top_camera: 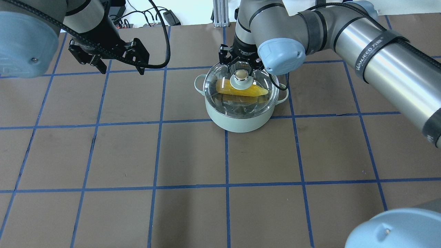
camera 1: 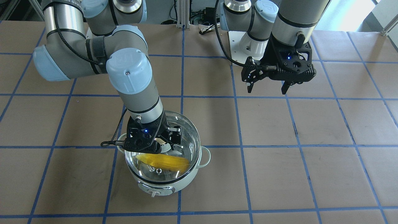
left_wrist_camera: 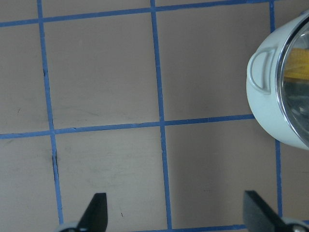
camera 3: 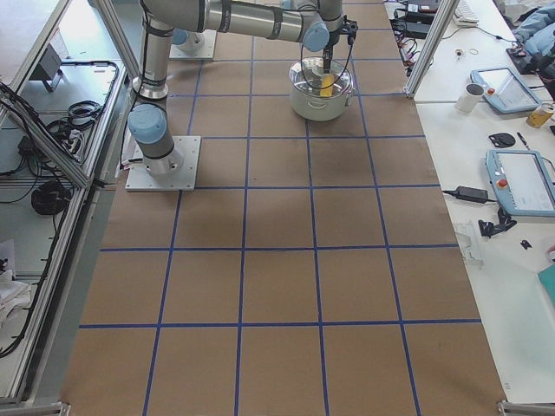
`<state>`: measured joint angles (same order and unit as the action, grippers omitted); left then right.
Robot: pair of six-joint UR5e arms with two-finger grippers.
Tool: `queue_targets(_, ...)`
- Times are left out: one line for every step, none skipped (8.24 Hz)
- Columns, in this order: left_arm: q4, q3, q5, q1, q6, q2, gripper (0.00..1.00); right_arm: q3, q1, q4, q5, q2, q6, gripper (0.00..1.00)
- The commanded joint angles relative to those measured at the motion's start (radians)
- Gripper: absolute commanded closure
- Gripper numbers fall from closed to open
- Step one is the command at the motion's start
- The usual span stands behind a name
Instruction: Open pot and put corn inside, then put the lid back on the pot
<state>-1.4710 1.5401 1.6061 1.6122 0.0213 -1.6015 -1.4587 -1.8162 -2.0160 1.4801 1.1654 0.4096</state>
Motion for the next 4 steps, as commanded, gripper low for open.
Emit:
queue_targets(0.001,0.000,0.000,0.000,0.000,0.000,0.00,-0.002,0.000,0.002,-0.015,0.000,0.006,0.26)
queue_targets(0.000,0.000,0.000,0.000,-0.001,0.000,0.00,-0.003,0.000,0.005,-0.026,0.000,0.009,0.25)
queue_targets(0.001,0.000,0.000,0.000,0.000,0.000,0.00,-0.003,0.000,0.007,-0.026,0.000,0.011,0.25)
queue_targets(0.001,0.000,0.000,0.000,0.000,-0.002,0.00,-0.003,0.000,0.005,-0.026,0.000,0.011,0.25)
